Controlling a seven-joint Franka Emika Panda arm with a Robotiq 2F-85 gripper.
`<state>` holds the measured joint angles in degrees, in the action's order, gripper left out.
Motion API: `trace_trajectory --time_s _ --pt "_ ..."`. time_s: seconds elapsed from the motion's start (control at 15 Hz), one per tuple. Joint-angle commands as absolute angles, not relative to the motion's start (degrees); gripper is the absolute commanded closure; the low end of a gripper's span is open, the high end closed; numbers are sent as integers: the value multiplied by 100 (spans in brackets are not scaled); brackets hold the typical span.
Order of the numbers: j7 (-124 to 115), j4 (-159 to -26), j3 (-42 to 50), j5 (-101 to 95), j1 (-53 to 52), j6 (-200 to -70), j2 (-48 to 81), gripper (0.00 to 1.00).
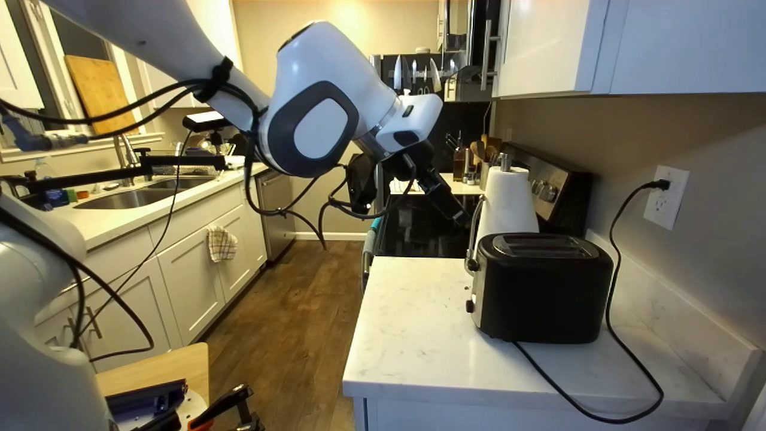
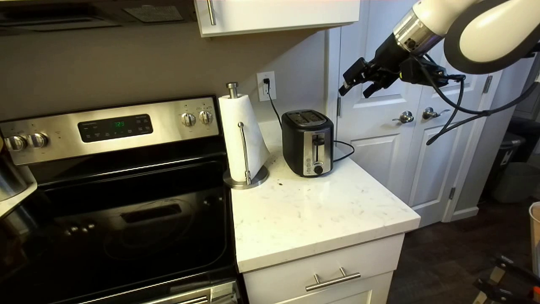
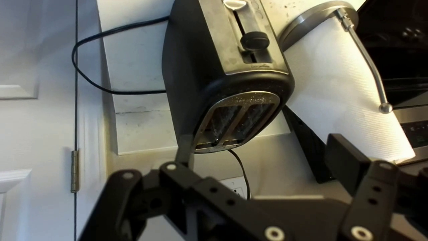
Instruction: Push the lever of the toaster down
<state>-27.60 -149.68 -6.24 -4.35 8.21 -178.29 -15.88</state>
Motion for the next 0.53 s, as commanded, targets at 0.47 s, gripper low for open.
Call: trace_trajectory --time_s 0.47 --pt "-2966 -15044 -692 -384 944 -18223 -1553 0"
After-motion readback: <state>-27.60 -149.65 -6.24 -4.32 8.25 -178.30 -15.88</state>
